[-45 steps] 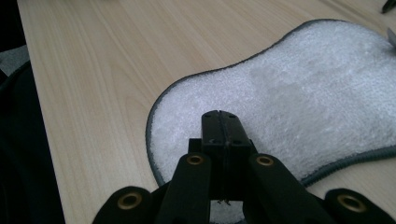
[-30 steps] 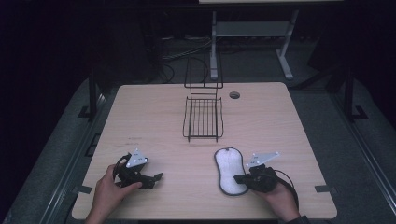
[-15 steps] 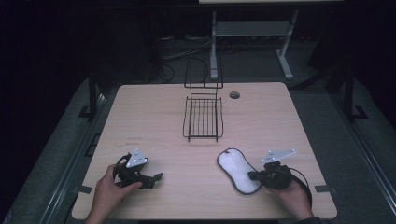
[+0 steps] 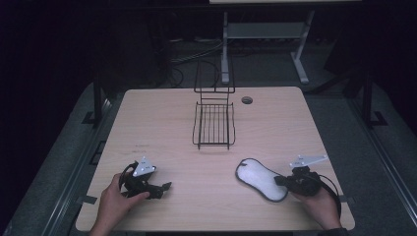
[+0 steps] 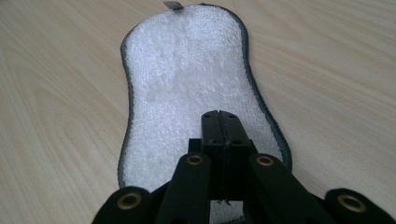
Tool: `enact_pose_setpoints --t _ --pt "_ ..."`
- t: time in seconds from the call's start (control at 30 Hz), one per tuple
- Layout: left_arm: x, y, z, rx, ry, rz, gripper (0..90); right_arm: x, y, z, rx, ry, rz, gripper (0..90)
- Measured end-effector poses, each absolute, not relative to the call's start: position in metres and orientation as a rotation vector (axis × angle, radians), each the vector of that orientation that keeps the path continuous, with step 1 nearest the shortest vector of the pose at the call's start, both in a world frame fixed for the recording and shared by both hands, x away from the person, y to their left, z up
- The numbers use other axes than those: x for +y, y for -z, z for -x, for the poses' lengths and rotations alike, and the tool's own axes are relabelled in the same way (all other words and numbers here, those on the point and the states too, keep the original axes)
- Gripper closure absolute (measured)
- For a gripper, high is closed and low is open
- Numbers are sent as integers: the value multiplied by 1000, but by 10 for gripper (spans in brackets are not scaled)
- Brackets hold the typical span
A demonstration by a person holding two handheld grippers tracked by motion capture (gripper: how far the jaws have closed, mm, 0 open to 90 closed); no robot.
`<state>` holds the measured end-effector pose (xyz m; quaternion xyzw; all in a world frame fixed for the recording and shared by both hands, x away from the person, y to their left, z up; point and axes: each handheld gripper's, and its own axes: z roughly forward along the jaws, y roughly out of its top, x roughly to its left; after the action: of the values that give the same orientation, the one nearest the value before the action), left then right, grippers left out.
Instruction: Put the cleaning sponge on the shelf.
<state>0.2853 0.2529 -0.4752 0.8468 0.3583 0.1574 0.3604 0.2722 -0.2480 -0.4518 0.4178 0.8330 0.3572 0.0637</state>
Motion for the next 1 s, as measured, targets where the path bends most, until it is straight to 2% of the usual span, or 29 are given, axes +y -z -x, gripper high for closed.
enact_pose_setpoints --t 0.23,0.33,0.63,0.8,0.87,1.0 --pt "253 475 -285 924 -405 -2182 128 -246 447 -271 2516 -1099 -1227 815" --pt "253 475 -285 923 -406 -2183 129 -246 443 -272 2512 -1123 -1220 710" --pt "253 475 -285 924 -405 -2183 129 -239 441 -285 2521 -1105 -1245 299" --pt "253 475 -285 926 -403 -2181 128 -233 439 -294 2544 -1098 -1195 211" --pt "253 475 -285 926 -404 -2181 129 -229 438 -297 2554 -1087 -1188 136" --pt "253 475 -285 924 -405 -2182 128 -222 441 -305 2584 -1074 -1167 87"
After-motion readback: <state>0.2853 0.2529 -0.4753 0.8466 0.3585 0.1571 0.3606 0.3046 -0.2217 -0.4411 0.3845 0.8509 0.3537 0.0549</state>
